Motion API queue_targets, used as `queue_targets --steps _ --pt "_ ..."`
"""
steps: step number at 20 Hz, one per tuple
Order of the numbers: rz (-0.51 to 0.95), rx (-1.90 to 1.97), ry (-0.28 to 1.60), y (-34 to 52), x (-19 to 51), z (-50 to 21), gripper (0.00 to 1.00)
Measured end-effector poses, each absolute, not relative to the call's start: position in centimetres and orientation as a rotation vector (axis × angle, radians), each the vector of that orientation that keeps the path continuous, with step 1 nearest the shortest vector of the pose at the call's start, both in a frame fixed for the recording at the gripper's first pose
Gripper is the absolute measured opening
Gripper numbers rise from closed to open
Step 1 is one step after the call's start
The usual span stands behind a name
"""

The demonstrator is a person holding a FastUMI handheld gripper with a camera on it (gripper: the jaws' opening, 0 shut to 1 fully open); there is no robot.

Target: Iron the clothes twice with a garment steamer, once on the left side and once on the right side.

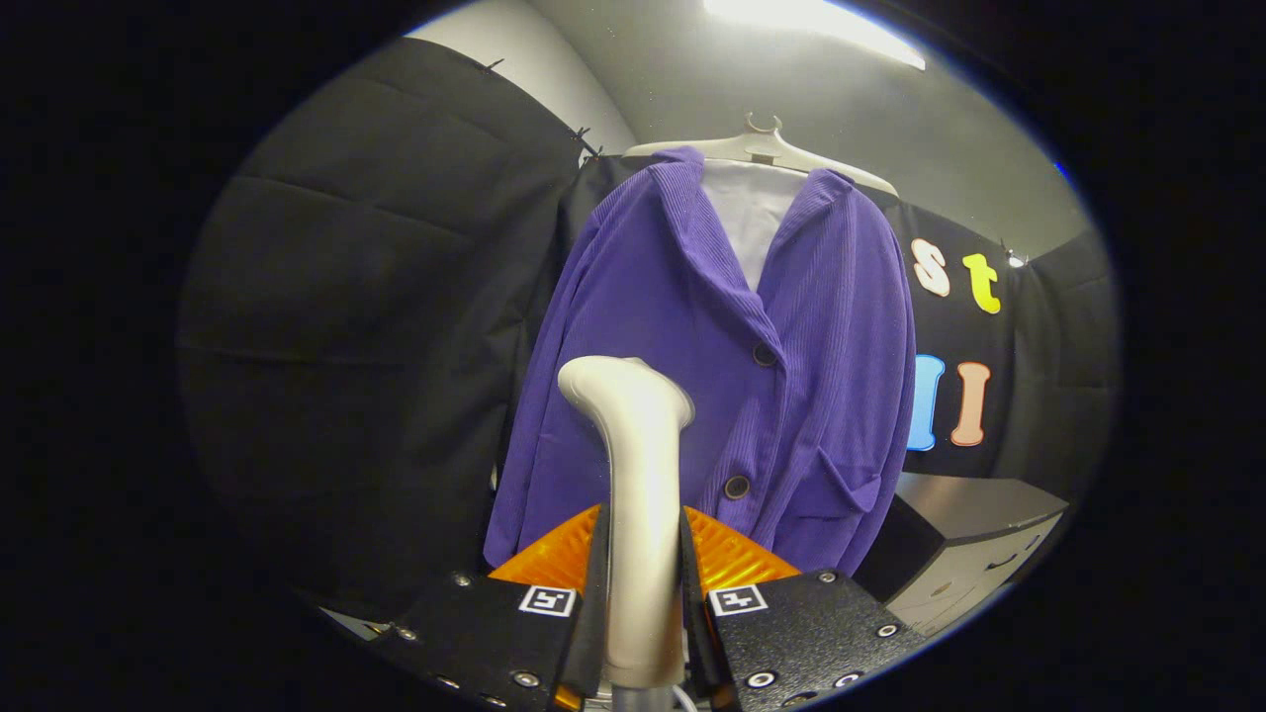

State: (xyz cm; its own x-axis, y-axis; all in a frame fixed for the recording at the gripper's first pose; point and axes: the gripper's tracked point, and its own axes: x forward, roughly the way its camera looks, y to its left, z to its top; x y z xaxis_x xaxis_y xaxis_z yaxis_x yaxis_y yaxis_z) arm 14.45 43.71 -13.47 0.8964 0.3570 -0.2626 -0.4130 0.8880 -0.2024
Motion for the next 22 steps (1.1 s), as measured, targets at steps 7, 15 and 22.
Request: queue_targets --steps 7,15,22 --pt "0.445 -0.305 0.292 43.1 11.3 -19.6 0.34" --pt "0.482 -0.376 0.367 42.5 9.0 -25.7 0.35" --pt "0.488 -0.373 0.485 40.5 6.7 -30.4 0.35"
